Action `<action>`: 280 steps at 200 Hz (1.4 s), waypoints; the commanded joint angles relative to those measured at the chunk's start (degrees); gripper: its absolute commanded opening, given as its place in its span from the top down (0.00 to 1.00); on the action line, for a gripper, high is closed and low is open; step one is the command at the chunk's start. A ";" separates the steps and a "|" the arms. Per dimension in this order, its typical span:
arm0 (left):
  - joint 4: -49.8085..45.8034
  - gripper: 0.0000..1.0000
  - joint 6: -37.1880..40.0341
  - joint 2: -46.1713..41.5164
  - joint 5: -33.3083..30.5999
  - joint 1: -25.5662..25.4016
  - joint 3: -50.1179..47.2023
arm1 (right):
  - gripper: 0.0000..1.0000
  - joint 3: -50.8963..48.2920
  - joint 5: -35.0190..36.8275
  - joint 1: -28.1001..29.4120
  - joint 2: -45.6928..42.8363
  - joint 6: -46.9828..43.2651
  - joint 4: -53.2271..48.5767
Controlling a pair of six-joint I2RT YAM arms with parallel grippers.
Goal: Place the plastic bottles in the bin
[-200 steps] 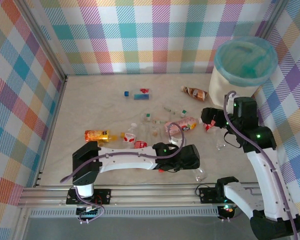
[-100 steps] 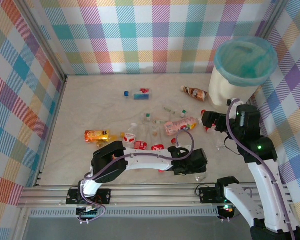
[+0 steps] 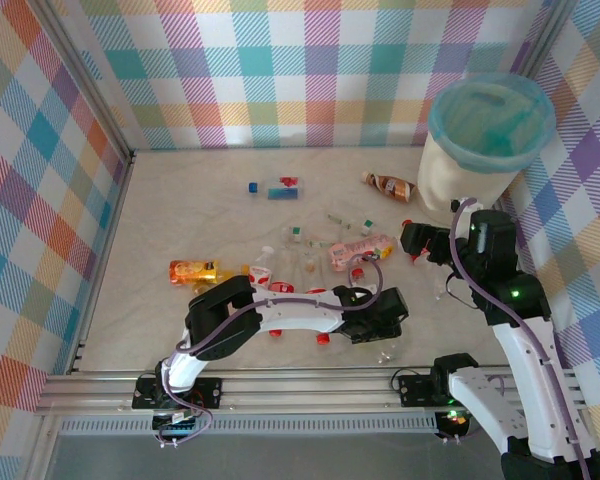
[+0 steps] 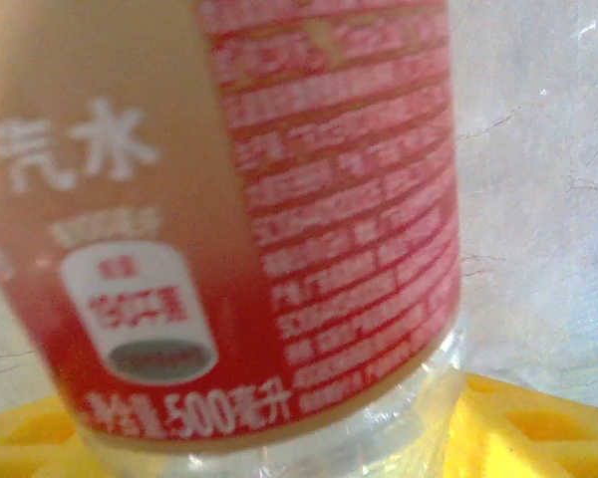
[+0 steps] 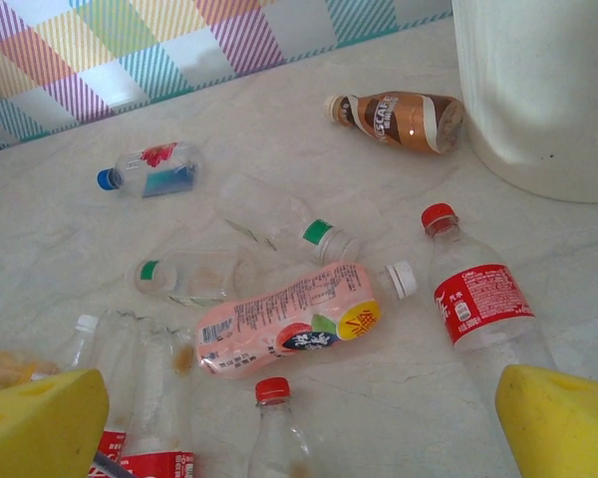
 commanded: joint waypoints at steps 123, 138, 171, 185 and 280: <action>-7.08 0.44 26.69 -21.41 -18.96 -2.84 1.18 | 0.00 7.29 -10.67 0.08 -0.07 1.13 4.95; -4.86 0.46 32.11 -25.22 -21.11 -2.86 -1.25 | 0.01 8.98 -16.61 0.07 0.53 0.88 6.56; -0.36 0.46 46.68 -32.31 -24.80 -2.90 -7.58 | 0.04 13.33 -33.04 0.07 3.97 0.24 9.20; 1.88 0.46 51.98 -35.70 -27.29 -2.87 -11.67 | 0.07 15.56 -36.24 0.11 5.63 0.80 8.54; 23.87 0.47 64.66 -58.26 -27.42 -2.88 -35.24 | 0.33 22.30 -38.11 0.37 14.56 3.78 -2.72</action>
